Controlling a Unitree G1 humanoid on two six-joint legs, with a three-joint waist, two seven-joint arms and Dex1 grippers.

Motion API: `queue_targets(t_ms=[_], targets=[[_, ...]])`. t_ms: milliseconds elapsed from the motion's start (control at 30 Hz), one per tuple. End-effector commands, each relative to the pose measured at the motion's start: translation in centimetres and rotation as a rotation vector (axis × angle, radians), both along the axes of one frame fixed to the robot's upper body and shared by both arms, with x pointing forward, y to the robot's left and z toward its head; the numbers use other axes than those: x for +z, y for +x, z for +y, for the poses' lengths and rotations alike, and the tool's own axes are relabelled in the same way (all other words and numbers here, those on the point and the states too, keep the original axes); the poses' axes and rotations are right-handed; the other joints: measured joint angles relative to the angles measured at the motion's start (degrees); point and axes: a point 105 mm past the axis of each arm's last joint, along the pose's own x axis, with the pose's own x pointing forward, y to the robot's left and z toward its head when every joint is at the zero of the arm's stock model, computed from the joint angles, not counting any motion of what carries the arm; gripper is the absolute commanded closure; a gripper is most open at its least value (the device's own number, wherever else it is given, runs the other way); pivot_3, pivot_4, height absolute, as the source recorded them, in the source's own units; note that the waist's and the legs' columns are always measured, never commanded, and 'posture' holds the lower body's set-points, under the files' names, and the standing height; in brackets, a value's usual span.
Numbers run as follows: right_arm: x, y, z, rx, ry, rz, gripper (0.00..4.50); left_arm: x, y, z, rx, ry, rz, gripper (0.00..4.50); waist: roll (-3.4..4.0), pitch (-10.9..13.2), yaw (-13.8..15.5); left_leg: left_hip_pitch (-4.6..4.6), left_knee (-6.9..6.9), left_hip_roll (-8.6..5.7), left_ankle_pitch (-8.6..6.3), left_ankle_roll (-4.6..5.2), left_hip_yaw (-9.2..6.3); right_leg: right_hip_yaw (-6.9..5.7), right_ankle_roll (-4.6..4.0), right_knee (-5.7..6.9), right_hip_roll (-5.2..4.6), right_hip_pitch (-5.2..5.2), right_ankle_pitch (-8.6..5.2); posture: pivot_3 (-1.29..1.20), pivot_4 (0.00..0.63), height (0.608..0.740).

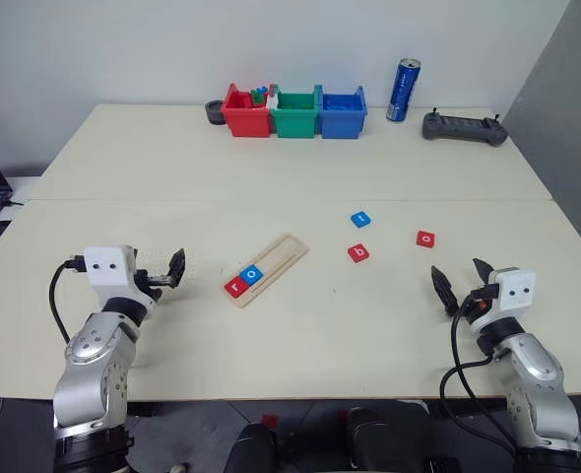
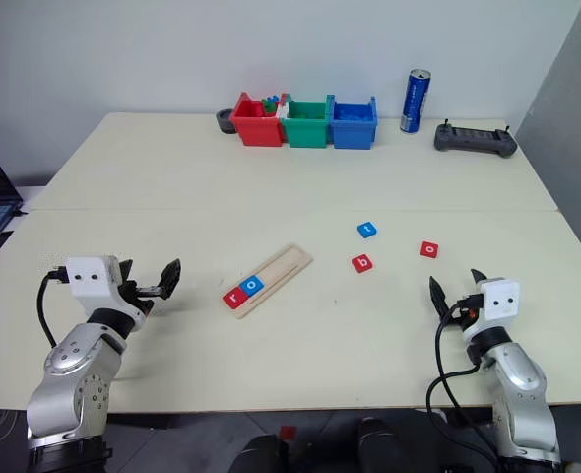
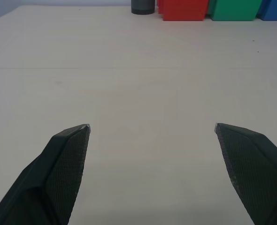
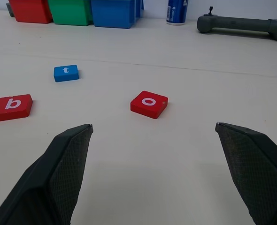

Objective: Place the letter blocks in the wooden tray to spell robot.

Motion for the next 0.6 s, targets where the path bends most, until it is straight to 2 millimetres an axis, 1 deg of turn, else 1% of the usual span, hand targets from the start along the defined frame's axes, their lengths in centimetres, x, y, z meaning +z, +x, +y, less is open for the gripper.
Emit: queue_targets(t_ms=[33, 233, 367, 533, 600], targets=[[1.9, 0.0, 0.1, -0.002, -0.014, -0.062, 0.04, 1.7, -0.3, 0.1, -0.016, 0.032, -0.063, 0.0, 0.0, 0.0, 0.0, 0.0, 0.0, 0.0, 0.0, 0.0, 0.0, 0.0, 0.0, 0.0, 0.0, 0.0, 0.0, 0.0, 0.15, 0.74], [1.8, 0.0, 0.2, 0.003, -0.016, -0.054, 0.04, 1.6, -0.5, -0.2, -0.016, 0.051, -0.067, 0.0, 0.0, 0.0, -0.01, 0.0, 0.0, 0.0, 0.0, 0.0, 0.0, 0.0, 0.02, 0.0, 0.0, 0.0, -0.01, 0.0, 0.15, 0.74], [1.8, 0.2, 0.1, 0.005, -0.013, -0.052, 0.04, 2.9, -0.9, 0.6, 0.009, 0.073, -0.16, 0.0, 0.0, 0.0, 0.02, 0.0, 0.0, 0.0, 0.0, 0.0, 0.0, 0.01, 0.0, 0.0, 0.0, 0.0, 0.0, 0.0, 0.15, 0.74], [2.0, 0.4, 0.4, 0.015, -0.012, -0.057, 0.04, 2.7, -1.1, 0.6, -0.027, 0.086, -0.158, 0.0, 0.0, 0.0, 0.0, 0.0, 0.0, 0.0, 0.0, 0.0, 0.01, 0.0, 0.0, 0.0, 0.0, 0.0, 0.0, 0.0, 0.15, 0.74], [2.2, 0.4, 0.5, 0.014, -0.007, -0.063, 0.04, 3.2, -1.3, 0.4, -0.047, 0.069, -0.183, 0.0, 0.0, 0.0, 0.0, 0.0, 0.0, 0.0, 0.0, 0.0, 0.01, 0.01, 0.03, -0.01, 0.0, 0.0, -0.02, 0.0, 0.15, 0.74]])
